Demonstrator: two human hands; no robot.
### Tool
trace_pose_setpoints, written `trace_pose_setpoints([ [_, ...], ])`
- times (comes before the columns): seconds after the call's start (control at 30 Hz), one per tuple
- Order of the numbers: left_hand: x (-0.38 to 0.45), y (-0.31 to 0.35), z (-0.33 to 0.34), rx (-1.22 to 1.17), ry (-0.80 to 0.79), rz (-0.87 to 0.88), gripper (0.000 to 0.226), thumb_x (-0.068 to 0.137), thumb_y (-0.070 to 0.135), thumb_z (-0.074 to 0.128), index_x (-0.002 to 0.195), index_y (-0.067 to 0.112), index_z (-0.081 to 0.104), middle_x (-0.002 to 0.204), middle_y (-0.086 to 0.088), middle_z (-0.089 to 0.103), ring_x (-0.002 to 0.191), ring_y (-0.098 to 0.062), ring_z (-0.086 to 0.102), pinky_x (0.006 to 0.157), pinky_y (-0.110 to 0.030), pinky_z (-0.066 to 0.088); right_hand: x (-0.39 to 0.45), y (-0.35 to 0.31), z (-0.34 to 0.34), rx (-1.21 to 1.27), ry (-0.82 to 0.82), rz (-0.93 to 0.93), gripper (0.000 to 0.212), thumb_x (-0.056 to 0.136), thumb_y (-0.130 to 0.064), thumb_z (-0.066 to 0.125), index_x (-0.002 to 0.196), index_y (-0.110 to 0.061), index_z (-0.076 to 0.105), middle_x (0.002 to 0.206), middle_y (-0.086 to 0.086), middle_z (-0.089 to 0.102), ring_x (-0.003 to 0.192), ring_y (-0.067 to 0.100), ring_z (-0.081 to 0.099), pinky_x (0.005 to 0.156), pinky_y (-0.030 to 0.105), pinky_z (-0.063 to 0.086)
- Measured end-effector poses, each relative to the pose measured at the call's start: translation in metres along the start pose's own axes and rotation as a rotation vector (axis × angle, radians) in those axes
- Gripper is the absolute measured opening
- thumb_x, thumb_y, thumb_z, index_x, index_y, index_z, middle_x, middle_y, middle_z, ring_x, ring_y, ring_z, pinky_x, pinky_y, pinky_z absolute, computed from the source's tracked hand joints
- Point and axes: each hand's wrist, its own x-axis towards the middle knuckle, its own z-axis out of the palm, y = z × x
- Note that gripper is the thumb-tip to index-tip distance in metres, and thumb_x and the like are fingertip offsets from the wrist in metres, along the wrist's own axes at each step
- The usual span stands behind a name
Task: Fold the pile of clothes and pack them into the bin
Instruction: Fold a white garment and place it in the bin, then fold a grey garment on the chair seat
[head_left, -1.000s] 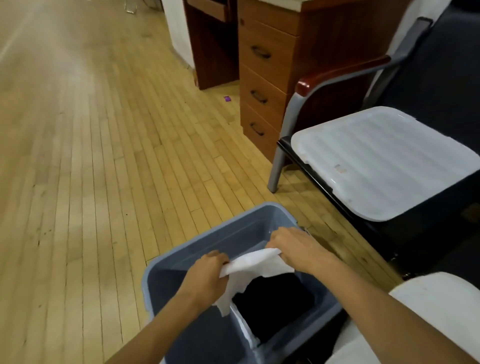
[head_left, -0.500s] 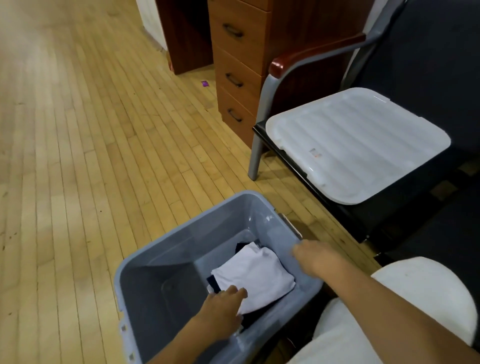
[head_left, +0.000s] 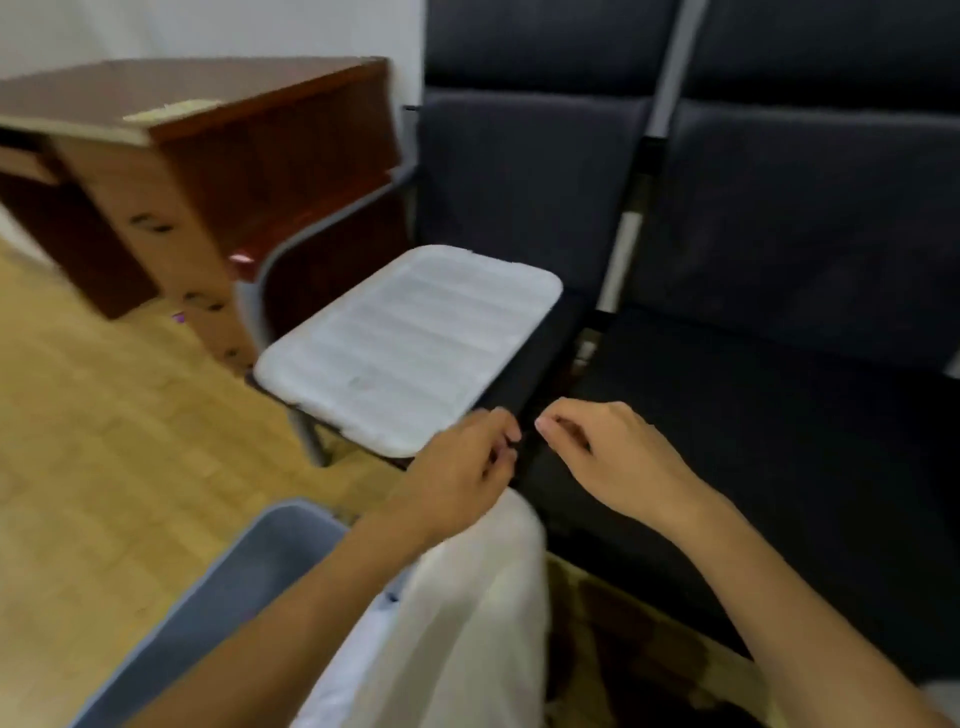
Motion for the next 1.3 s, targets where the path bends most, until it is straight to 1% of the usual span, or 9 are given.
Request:
trace_pose_setpoints([
  [0.17,0.080,0.123,0.085,-0.091,-0.238,0.250,0.012,0.091,0.011,0.053,0.091,0.022,0.047,0.086,0.007,0.053,0.072,-0.015,0.056,0.066,-0.043,0.051,-0.064,0.096,-0.049,0.240,0.237,0.232,0.020,0.101,-0.039,0.048,0.091,-0.031,0.063,0.073,-0.005,0.065,0.061,0.010,0.062,0.053,0.031,0.052],
  [0.3,0.108,0.209,0.171,-0.178,-0.394,0.438,0.023,0.092,0.012,0.056,0.109,0.026,0.052,0.098,0.011,0.056,0.082,-0.007,0.059,0.071,-0.033,0.055,-0.133,0.184,-0.091,0.315,0.455,0.462,0.012,0.098,-0.029,0.057,0.095,-0.031,0.068,0.078,-0.011,0.070,0.072,0.003,0.067,0.066,0.026,0.055],
  [0.4,0.101,0.257,0.237,-0.060,-0.473,0.634,0.036,0.094,0.022,0.053,0.129,0.030,0.049,0.110,0.009,0.057,0.097,-0.010,0.058,0.083,-0.038,0.052,-0.195,0.240,-0.111,0.333,0.534,0.676,0.027,0.093,-0.007,0.058,0.086,-0.032,0.067,0.078,-0.011,0.070,0.076,0.004,0.067,0.079,0.028,0.056],
  [0.47,0.089,0.283,0.272,0.093,-0.523,0.746,0.047,0.096,0.029,0.049,0.142,0.032,0.040,0.122,0.008,0.053,0.110,-0.014,0.052,0.091,-0.039,0.045,-0.232,0.268,-0.116,0.258,0.551,0.854,0.024,0.092,-0.010,0.056,0.086,-0.030,0.069,0.087,-0.005,0.072,0.085,0.013,0.069,0.085,0.034,0.056],
  [0.57,0.091,0.312,0.311,0.156,-0.504,0.820,0.049,0.097,0.030,0.048,0.145,0.029,0.040,0.133,0.009,0.048,0.119,-0.016,0.046,0.095,-0.037,0.042,-0.269,0.289,-0.120,0.162,0.597,1.012,0.020,0.095,-0.020,0.055,0.110,-0.024,0.067,0.110,0.001,0.068,0.101,0.022,0.065,0.089,0.041,0.054],
  [0.73,0.125,0.358,0.359,0.293,-0.343,0.925,0.032,0.101,0.029,0.041,0.129,0.024,0.056,0.127,0.003,0.054,0.118,-0.023,0.049,0.095,-0.038,0.040,-0.299,0.304,-0.119,0.162,0.478,1.095,0.031,0.100,-0.023,0.052,0.131,-0.021,0.056,0.130,0.002,0.055,0.119,0.021,0.055,0.095,0.032,0.048],
  [1.03,0.193,0.402,0.429,0.406,-0.432,0.818,0.025,0.097,0.031,0.054,0.119,0.019,0.056,0.127,0.000,0.058,0.116,-0.024,0.054,0.096,-0.033,0.034,-0.313,0.320,-0.120,0.239,0.606,1.106,0.018,0.099,-0.027,0.051,0.114,-0.028,0.061,0.113,-0.007,0.060,0.102,0.014,0.061,0.088,0.037,0.054],
  [1.2,0.199,0.393,0.431,0.388,-0.390,0.926,0.026,0.087,-0.001,0.055,0.109,0.012,0.061,0.108,-0.004,0.063,0.096,-0.026,0.061,0.074,-0.025,0.031,-0.312,0.322,-0.117,0.240,0.669,1.099,0.015,0.098,-0.028,0.050,0.107,-0.032,0.061,0.105,-0.012,0.061,0.093,0.009,0.061,0.082,0.034,0.055],
  [1.3,0.205,0.388,0.424,0.410,-0.311,0.976,0.025,0.062,-0.002,0.079,0.080,0.010,0.067,0.074,-0.003,0.061,0.066,-0.022,0.060,0.064,-0.024,0.034,-0.310,0.322,-0.117,0.219,0.691,1.105,0.014,0.098,-0.027,0.051,0.106,-0.032,0.061,0.103,-0.012,0.062,0.092,0.010,0.061,0.081,0.036,0.056],
])
